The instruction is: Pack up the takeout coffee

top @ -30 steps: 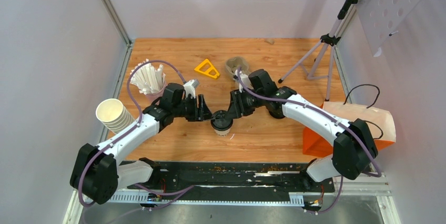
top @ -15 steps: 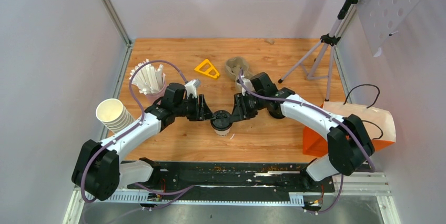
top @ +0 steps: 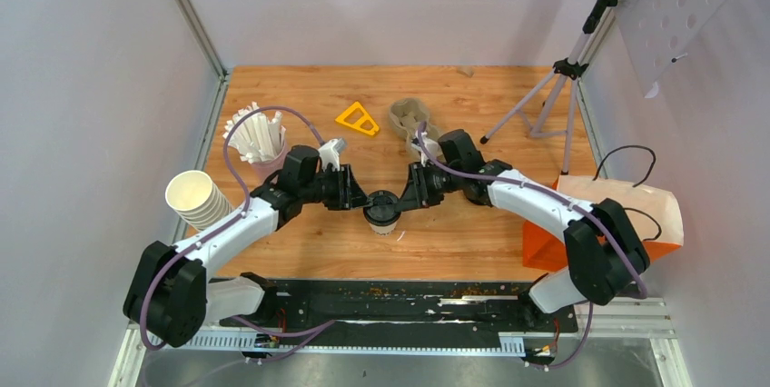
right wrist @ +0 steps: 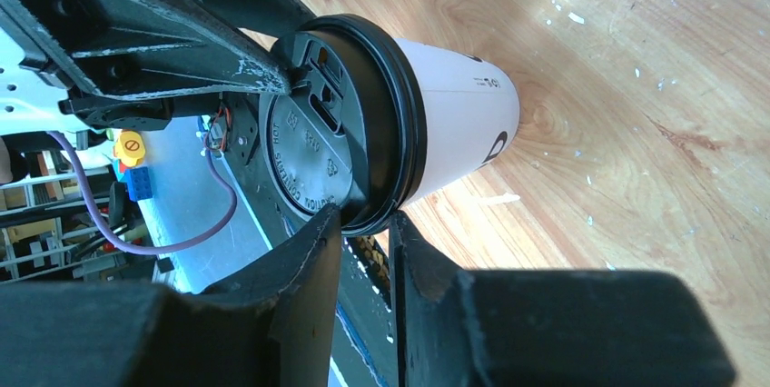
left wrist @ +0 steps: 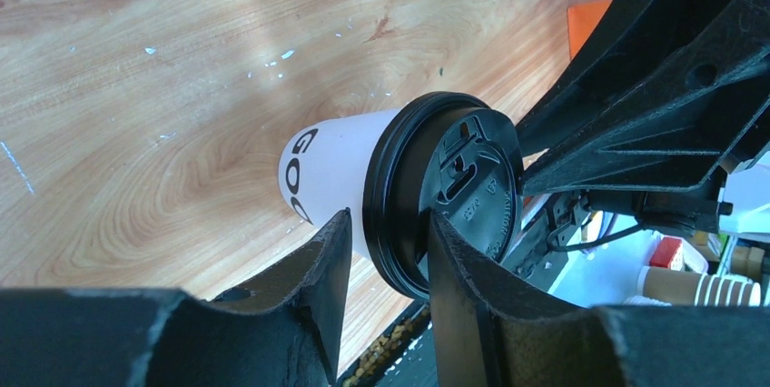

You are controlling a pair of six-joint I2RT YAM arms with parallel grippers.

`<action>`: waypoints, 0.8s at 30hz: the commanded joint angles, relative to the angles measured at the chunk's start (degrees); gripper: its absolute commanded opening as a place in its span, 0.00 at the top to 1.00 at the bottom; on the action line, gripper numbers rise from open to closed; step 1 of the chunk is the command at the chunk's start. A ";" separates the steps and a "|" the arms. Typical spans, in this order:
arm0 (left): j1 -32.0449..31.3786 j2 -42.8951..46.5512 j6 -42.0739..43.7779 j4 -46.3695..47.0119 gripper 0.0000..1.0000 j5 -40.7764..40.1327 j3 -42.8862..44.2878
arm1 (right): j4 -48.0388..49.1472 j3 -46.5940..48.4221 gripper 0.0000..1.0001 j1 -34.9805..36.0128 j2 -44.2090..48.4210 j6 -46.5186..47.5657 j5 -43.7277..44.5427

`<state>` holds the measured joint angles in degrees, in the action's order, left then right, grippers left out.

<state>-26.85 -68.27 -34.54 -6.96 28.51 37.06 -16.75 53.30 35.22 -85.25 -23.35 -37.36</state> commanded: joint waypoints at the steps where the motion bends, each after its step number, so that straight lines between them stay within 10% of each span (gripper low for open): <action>1: 0.22 -0.70 0.20 -0.11 0.58 -3.73 -4.82 | 1.26 -7.08 0.76 -0.12 -0.66 -0.30 5.25; 10: 0.07 3.81 -5.45 3.17 0.60 -0.41 -5.87 | -2.85 -1.57 0.74 -1.30 0.24 3.11 5.14; 24: -0.70 12.90 -8.01 -6.19 0.35 -4.10 -1.59 | -13.08 13.98 0.32 -0.95 2.64 7.99 11.38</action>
<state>-27.35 -56.07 -44.60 -9.19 26.39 32.12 -27.62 66.50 32.80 -85.25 -16.08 -30.55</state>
